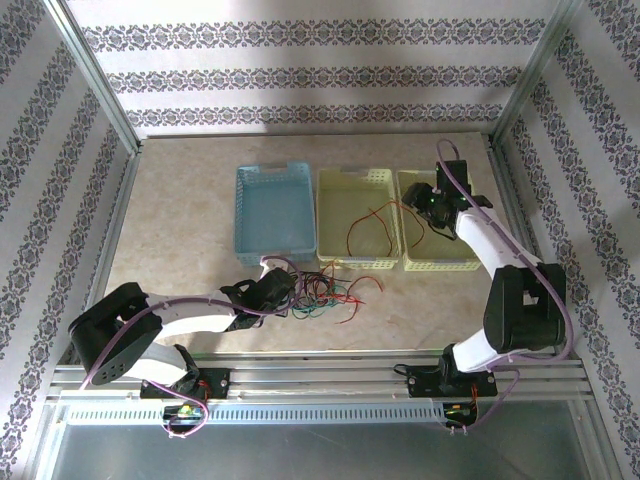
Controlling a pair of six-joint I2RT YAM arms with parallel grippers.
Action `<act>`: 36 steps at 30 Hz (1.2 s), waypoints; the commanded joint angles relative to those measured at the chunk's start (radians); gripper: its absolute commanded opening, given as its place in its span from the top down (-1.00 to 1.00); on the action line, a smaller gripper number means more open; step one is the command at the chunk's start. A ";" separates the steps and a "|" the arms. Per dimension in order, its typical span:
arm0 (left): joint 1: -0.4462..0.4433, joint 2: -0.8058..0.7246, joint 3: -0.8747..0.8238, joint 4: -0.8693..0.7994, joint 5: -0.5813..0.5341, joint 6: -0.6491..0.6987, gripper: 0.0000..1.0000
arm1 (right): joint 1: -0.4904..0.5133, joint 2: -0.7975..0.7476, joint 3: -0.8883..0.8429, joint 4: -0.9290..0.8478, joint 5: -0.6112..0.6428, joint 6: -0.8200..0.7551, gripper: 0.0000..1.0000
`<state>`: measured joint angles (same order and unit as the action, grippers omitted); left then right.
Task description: Untangle the cables
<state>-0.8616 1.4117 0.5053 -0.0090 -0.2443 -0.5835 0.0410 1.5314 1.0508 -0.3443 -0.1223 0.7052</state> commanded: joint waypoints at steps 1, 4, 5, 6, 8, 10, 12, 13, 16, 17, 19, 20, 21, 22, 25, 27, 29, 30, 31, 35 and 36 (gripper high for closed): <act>0.016 0.019 0.007 -0.003 -0.019 -0.014 1.00 | -0.023 0.023 -0.039 -0.020 -0.001 0.083 -0.22; 0.016 0.017 0.007 -0.008 -0.021 -0.015 1.00 | -0.038 0.041 -0.056 -0.033 0.051 0.083 -0.20; 0.016 0.015 0.006 -0.010 -0.024 -0.016 1.00 | -0.039 0.048 -0.061 -0.034 0.061 0.076 -0.20; 0.016 0.011 0.004 -0.010 -0.024 -0.016 1.00 | -0.041 0.058 -0.066 -0.034 0.069 0.068 -0.19; 0.016 0.007 -0.002 -0.010 -0.026 -0.019 1.00 | -0.042 0.081 -0.072 -0.031 0.072 0.057 -0.17; 0.016 0.002 -0.005 -0.011 -0.029 -0.021 1.00 | -0.043 0.115 -0.070 -0.030 0.067 0.047 -0.15; 0.016 0.002 -0.005 -0.013 -0.030 -0.022 1.00 | -0.044 0.149 -0.060 -0.023 0.060 0.041 -0.14; 0.016 0.000 -0.005 -0.014 -0.030 -0.024 1.00 | -0.044 0.164 -0.055 -0.016 0.056 0.037 -0.13; 0.016 0.000 -0.001 -0.014 -0.028 -0.018 1.00 | -0.044 0.210 -0.034 0.003 0.052 0.020 -0.06; 0.016 0.000 0.000 -0.015 -0.026 -0.017 1.00 | -0.044 0.222 -0.028 0.002 0.055 0.015 -0.01; 0.016 0.000 0.004 -0.018 -0.025 -0.015 1.00 | -0.044 0.238 -0.015 0.005 0.062 0.001 0.36; 0.016 -0.001 0.004 -0.018 -0.024 -0.014 1.00 | -0.044 0.240 -0.011 0.003 0.067 -0.007 0.51; 0.016 -0.001 0.004 -0.017 -0.024 -0.016 1.00 | -0.044 0.236 -0.012 0.002 0.071 -0.011 0.69; 0.016 -0.002 0.002 -0.019 -0.024 -0.015 1.00 | -0.044 0.228 -0.014 0.001 0.078 -0.017 0.82; 0.016 0.005 0.002 -0.017 -0.023 -0.016 1.00 | -0.040 0.168 -0.029 -0.007 0.116 -0.038 1.00; 0.016 0.013 0.004 -0.014 -0.019 -0.015 1.00 | -0.034 0.118 -0.039 -0.019 0.152 -0.053 1.00; 0.016 0.022 0.008 -0.011 -0.016 -0.015 1.00 | -0.023 0.063 -0.044 -0.029 0.176 -0.068 1.00; 0.016 0.026 0.011 -0.009 -0.014 -0.012 1.00 | -0.013 0.034 -0.047 -0.031 0.187 -0.077 1.00; 0.016 0.031 0.015 -0.006 -0.012 -0.011 1.00 | 0.000 0.006 -0.043 -0.031 0.196 -0.091 1.00; 0.016 0.036 0.020 0.007 -0.012 -0.006 1.00 | 0.090 -0.059 0.006 -0.033 0.199 -0.192 1.00; 0.017 0.039 0.022 0.009 -0.012 -0.006 1.00 | 0.115 -0.058 0.024 -0.037 0.190 -0.216 1.00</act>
<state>-0.8616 1.4254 0.5129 -0.0090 -0.2474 -0.5869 0.0982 1.4868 1.0317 -0.3676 0.0460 0.5846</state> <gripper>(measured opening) 0.051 0.046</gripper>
